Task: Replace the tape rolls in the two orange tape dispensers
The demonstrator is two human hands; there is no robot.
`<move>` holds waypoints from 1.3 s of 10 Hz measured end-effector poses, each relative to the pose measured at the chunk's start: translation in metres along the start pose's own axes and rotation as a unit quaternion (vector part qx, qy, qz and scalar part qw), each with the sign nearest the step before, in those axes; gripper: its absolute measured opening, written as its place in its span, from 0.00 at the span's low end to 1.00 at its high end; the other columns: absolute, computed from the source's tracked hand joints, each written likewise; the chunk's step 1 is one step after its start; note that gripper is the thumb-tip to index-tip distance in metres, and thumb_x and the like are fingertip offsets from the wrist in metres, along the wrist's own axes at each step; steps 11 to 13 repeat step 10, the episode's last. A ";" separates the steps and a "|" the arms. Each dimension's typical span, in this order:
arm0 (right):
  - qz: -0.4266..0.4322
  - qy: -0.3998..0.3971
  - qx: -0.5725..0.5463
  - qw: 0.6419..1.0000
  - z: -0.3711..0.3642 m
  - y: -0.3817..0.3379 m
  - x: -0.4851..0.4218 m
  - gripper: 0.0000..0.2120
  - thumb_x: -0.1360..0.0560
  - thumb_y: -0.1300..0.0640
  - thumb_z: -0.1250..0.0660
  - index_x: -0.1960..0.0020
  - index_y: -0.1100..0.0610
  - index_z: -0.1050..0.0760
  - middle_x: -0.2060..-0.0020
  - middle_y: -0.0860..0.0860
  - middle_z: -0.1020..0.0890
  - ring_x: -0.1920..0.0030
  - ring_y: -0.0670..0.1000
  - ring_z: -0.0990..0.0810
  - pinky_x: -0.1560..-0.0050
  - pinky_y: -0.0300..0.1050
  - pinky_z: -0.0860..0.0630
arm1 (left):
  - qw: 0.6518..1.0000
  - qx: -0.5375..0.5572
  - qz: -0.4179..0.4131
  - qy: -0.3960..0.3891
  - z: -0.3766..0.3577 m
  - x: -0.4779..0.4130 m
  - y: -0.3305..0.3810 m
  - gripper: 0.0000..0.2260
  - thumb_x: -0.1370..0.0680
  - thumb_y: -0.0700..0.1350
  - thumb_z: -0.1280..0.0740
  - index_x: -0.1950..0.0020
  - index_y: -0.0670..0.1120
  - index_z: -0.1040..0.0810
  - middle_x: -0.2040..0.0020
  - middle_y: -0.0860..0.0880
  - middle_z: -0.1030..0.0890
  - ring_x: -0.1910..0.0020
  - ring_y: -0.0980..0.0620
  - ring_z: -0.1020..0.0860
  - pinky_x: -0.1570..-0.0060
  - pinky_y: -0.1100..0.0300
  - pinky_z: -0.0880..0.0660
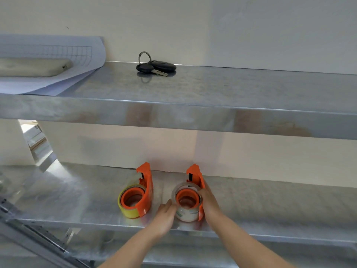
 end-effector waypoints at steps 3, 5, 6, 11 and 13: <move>-0.008 0.015 0.060 0.998 -0.007 0.000 0.001 0.19 0.27 0.53 0.36 0.37 0.41 0.26 0.50 0.48 0.15 0.50 0.49 0.17 0.52 0.41 0.21 | 1.000 -0.021 -0.011 0.018 0.001 -0.009 -0.011 0.17 0.19 0.51 0.48 0.36 0.47 0.29 0.37 0.42 0.31 0.37 0.45 0.29 0.33 0.55 0.36; -0.004 0.033 0.092 0.995 -0.007 -0.005 0.011 0.24 0.24 0.45 0.39 0.29 0.41 0.38 0.37 0.49 0.25 0.39 0.53 0.23 0.39 0.45 0.28 | 0.998 -0.009 -0.047 0.030 0.001 -0.024 -0.020 0.27 0.26 0.62 0.47 0.28 0.57 0.40 0.35 0.46 0.29 0.34 0.48 0.30 0.29 0.49 0.37; 0.020 0.045 0.085 0.995 -0.005 -0.004 0.017 0.18 0.20 0.51 0.44 0.31 0.50 0.41 0.37 0.50 0.28 0.43 0.51 0.26 0.41 0.44 0.31 | 0.998 -0.015 -0.050 0.042 0.001 -0.035 -0.026 0.29 0.29 0.64 0.48 0.29 0.59 0.38 0.36 0.47 0.27 0.36 0.49 0.29 0.30 0.49 0.34; 0.064 0.047 0.223 0.972 0.003 -0.040 0.045 0.26 0.21 0.51 0.39 0.26 0.56 0.42 0.29 0.53 0.31 0.29 0.53 0.33 0.37 0.39 0.36 | 0.987 -0.124 -0.084 0.050 0.021 -0.003 0.041 0.36 0.25 0.54 0.35 0.24 0.42 0.48 0.24 0.43 0.42 0.25 0.45 0.40 0.26 0.56 0.42; 0.064 0.047 0.223 0.972 0.003 -0.040 0.045 0.26 0.21 0.51 0.39 0.26 0.56 0.42 0.29 0.53 0.31 0.29 0.53 0.33 0.37 0.39 0.36 | 0.987 -0.124 -0.084 0.050 0.021 -0.003 0.041 0.36 0.25 0.54 0.35 0.24 0.42 0.48 0.24 0.43 0.42 0.25 0.45 0.40 0.26 0.56 0.42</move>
Point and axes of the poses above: each hand's wrist, its own x-axis away from the middle knuckle, its own z-axis out of the back of the hand, y = z × x, the point moved 1 cm from there along -x, towards the middle knuckle
